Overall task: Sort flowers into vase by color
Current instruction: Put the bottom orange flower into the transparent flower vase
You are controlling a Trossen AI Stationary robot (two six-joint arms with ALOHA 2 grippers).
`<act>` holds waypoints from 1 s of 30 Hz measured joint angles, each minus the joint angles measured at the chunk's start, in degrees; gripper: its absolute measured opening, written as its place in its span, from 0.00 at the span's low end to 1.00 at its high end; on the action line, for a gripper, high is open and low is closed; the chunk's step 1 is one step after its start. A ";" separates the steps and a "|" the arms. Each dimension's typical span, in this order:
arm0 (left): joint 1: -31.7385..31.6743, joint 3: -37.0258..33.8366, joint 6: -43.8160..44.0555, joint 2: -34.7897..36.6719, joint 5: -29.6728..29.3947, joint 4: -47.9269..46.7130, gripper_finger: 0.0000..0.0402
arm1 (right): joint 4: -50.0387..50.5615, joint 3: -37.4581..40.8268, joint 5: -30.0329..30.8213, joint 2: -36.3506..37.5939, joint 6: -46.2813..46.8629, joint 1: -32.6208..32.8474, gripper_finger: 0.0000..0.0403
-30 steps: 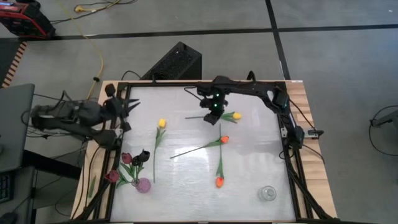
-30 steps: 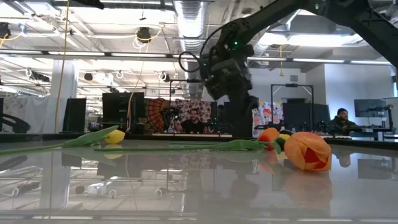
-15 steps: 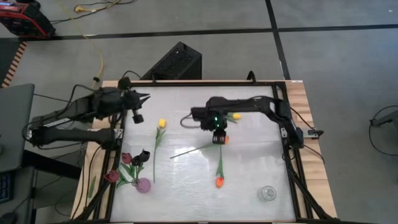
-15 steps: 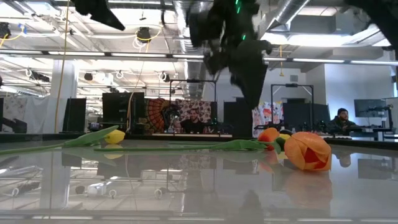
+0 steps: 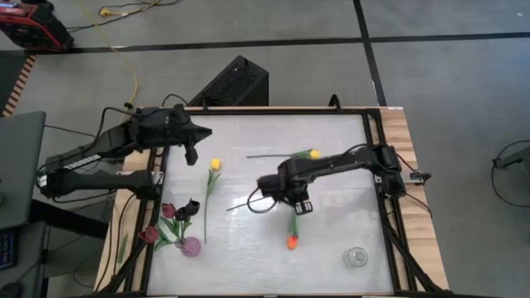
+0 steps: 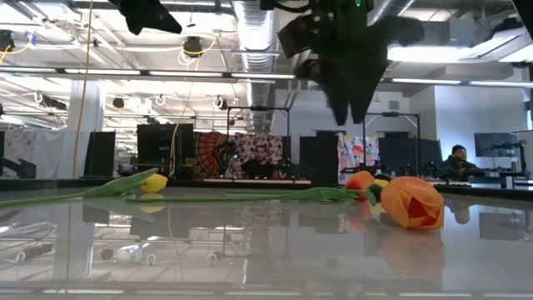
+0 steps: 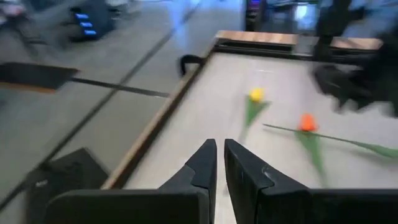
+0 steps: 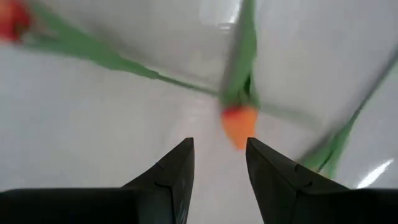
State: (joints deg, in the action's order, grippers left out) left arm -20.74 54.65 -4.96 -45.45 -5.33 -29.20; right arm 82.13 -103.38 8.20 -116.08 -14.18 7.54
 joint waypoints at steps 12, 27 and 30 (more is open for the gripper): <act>-1.26 -12.00 1.31 5.84 -4.43 13.25 0.28 | 0.01 -0.02 2.33 -8.51 -28.40 4.14 0.42; -1.20 -12.66 1.14 6.59 -4.36 13.10 0.37 | -3.28 -0.27 7.71 -17.59 -34.29 7.25 0.29; -1.21 -12.66 1.12 6.45 -4.36 13.15 0.37 | -1.56 -0.03 7.22 -16.40 -33.71 8.04 0.14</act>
State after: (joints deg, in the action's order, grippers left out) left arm -21.95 42.00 -3.84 -39.00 -9.69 -16.05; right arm 80.57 -103.40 15.42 -132.48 -47.89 15.58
